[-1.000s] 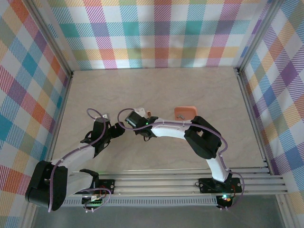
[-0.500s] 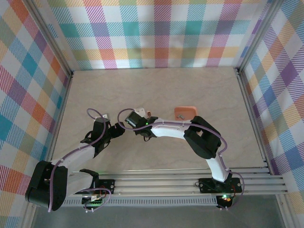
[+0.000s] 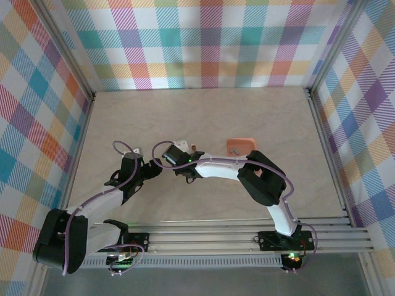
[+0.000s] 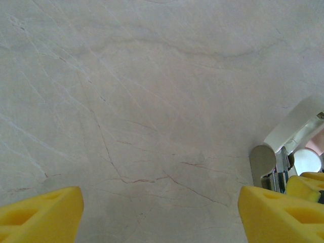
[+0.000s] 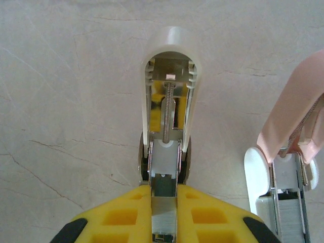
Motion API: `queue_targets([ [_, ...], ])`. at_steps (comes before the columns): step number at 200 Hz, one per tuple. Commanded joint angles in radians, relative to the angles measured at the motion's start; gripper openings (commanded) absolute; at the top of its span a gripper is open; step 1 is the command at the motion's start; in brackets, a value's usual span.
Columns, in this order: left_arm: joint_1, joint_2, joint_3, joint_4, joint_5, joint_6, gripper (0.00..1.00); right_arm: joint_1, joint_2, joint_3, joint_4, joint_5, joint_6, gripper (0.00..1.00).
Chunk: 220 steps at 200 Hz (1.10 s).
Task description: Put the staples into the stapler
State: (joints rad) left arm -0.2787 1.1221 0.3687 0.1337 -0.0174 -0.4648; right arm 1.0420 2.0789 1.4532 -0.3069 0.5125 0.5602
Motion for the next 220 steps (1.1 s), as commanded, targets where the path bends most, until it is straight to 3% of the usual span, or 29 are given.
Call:
queue_targets([
  [1,0.007,-0.015,-0.01,0.027,-0.006,0.014,0.8,0.007,-0.01,0.02,0.018,0.003,-0.019,0.15],
  [220,0.007,-0.016,-0.013,0.026,-0.01,0.014,0.8,0.005,0.017,0.002,0.01,-0.026,0.022,0.15],
])
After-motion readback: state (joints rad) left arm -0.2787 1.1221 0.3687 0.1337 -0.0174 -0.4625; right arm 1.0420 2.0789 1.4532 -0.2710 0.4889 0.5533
